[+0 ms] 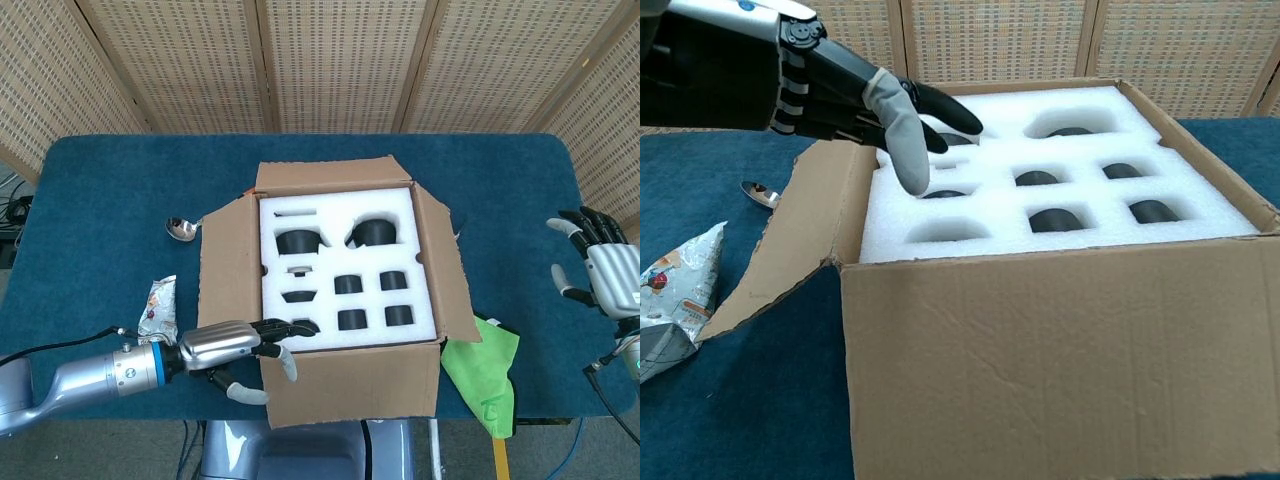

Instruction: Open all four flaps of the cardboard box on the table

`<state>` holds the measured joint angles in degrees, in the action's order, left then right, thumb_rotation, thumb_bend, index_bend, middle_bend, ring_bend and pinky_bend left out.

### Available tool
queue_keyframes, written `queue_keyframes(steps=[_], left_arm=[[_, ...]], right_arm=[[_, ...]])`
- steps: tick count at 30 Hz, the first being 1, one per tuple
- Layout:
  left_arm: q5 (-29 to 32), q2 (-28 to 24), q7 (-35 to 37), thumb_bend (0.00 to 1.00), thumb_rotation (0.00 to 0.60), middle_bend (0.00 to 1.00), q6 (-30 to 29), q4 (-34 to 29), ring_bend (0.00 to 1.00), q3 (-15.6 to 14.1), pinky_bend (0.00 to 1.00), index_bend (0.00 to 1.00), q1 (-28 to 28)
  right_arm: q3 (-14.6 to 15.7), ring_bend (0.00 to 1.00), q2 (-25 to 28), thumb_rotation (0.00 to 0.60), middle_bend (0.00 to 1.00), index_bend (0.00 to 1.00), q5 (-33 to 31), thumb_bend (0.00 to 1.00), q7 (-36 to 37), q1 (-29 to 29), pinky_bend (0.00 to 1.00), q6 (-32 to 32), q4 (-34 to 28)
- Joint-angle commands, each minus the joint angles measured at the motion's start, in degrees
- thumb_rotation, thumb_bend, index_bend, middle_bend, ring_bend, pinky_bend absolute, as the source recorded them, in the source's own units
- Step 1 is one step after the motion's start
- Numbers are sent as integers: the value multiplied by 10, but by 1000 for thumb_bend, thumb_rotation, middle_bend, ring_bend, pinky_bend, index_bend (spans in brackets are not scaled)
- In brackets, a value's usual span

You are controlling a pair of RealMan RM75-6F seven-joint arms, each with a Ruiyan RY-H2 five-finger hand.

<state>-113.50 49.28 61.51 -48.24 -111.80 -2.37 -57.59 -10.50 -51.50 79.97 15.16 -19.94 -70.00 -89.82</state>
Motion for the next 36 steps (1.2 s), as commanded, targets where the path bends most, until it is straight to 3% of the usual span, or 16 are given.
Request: queue_keyframes(steps=[1,7,9,12,14,16,21,36], left_arm=[[36,2,-57,95,70,0,-13,3,0,9,0,334,15],[100,6,-189,146,66,0,-26,13,0,30,0,333,48],[124,11,-241,160,154,0,-32,18,0,36,0,326,63],[157,12,-306,169,337,0,-53,11,0,38,0,314,92],[187,15,-365,170,421,0,-80,3,0,41,0,306,119],[215,24,-416,170,468,0,-110,1,0,47,0,301,144],[260,45,-520,170,488,0,-172,7,0,53,0,290,193],[265,52,-641,169,493,0,-320,17,0,30,0,284,318]], right_arm=[[0,0,-1,600,137,184,0,504,1,0,63,0,1],[1,0,-3,600,137,184,-2,506,3,2,63,0,5],[1,0,-5,600,137,184,-4,505,3,2,63,0,7],[1,0,-6,600,137,183,-9,504,0,2,63,3,11],[1,0,-9,600,137,183,-13,504,-2,3,63,3,13],[3,0,-12,600,137,184,-15,504,-5,7,63,0,13],[3,0,-18,600,137,184,-22,504,-18,10,63,-2,14],[9,0,-35,600,121,183,-27,504,-51,20,63,-12,8]])
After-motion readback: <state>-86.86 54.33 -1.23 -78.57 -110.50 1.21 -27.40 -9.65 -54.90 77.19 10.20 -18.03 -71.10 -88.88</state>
